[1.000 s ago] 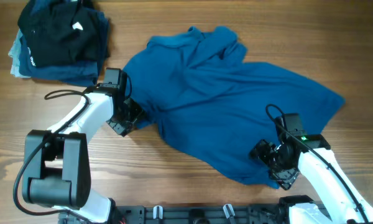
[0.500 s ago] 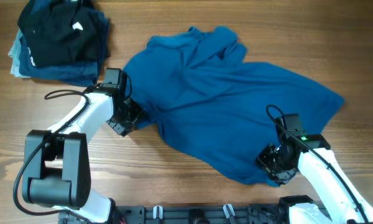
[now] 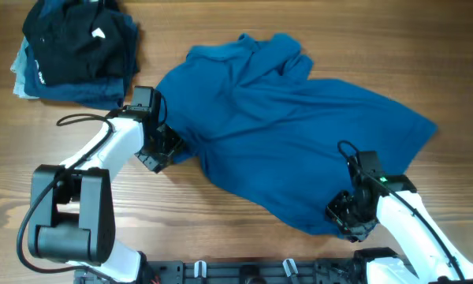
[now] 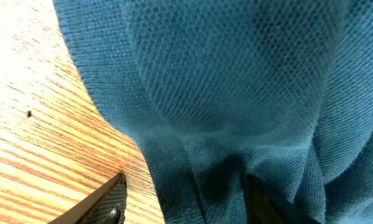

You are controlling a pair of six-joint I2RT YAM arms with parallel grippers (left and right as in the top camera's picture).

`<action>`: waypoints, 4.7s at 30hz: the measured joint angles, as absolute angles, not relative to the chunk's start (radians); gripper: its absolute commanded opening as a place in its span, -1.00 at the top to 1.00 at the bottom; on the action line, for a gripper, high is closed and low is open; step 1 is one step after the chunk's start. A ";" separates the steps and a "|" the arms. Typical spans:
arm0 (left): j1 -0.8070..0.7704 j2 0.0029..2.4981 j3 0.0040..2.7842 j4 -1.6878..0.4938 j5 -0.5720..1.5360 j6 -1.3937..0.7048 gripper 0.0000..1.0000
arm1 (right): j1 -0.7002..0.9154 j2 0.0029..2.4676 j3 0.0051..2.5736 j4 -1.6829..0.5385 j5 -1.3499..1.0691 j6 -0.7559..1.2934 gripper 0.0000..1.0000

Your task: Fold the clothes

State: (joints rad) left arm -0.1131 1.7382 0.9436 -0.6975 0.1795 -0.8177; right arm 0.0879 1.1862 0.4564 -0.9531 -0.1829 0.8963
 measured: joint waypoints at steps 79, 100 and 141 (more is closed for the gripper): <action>-0.113 1.679 1.832 -0.498 0.206 -0.770 0.93 | 0.081 1.784 2.311 -0.925 -0.064 0.469 0.91; -0.109 2.038 2.388 -1.568 0.136 -0.577 0.92 | -0.145 1.903 2.431 -1.506 -0.159 0.354 0.91; -0.190 1.533 2.802 -1.498 0.114 -0.620 0.92 | -0.252 1.557 2.732 -1.418 -0.192 0.463 0.91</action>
